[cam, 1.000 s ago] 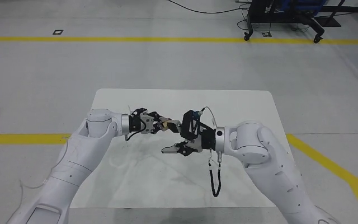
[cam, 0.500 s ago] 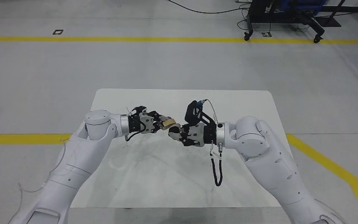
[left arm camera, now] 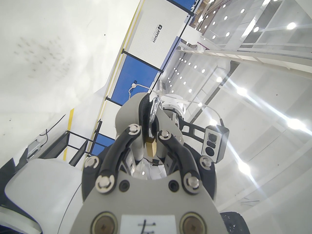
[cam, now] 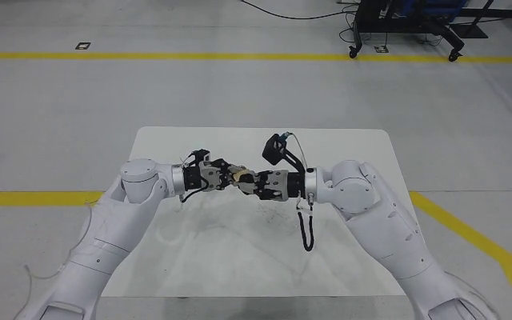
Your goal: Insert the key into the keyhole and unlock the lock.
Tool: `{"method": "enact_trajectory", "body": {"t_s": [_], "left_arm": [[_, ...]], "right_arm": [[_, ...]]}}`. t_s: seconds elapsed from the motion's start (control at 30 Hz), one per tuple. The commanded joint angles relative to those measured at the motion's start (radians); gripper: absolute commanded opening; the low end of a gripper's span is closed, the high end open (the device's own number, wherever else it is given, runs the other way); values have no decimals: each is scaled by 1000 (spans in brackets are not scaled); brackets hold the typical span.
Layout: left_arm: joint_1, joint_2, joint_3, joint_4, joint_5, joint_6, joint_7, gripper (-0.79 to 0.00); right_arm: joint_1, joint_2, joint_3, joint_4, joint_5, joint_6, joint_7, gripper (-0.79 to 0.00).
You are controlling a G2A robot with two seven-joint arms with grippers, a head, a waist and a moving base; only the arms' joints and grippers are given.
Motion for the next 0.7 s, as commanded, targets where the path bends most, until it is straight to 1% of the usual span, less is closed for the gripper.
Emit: {"method": "enact_trajectory", "body": {"t_s": [0.0,0.07,0.13,0.17,0.2,0.23,0.3,0.4,0.43,0.63,0.67], "left_arm": [[4,0,-4,-3,2,-10,10,-785],[9,0,-11,-6,-8,-18,23,-785],[15,0,-22,-8,-20,-24,42,-785],[18,-1,-27,-8,-28,-28,52,-785],[21,-1,-31,-12,-31,-30,60,-785],[23,-1,-34,-15,-33,-31,66,-785],[28,-1,-39,-19,-37,-34,75,-785],[37,0,-44,-34,-23,-52,99,-785],[42,-1,-48,-32,-49,-42,90,-785],[42,-1,-48,-32,-49,-42,90,-785],[47,-2,-58,-42,-57,-65,116,-785]], "right_arm": [[-1,0,0,-4,28,-9,-2,-785],[-4,2,7,-23,63,-31,-12,-785],[-8,7,27,-55,65,-58,-22,-782],[-13,10,40,-82,45,-65,-26,-720],[-19,13,53,-115,23,-69,-33,-326],[-29,16,63,-146,3,-70,-41,0],[-45,20,77,-199,-15,-78,-55,0],[-45,20,77,-199,-15,-78,-55,0],[-45,20,77,-199,-15,-78,-55,0],[-45,20,77,-199,-15,-78,-55,0],[-45,20,77,-199,-15,-78,-55,0]]}}
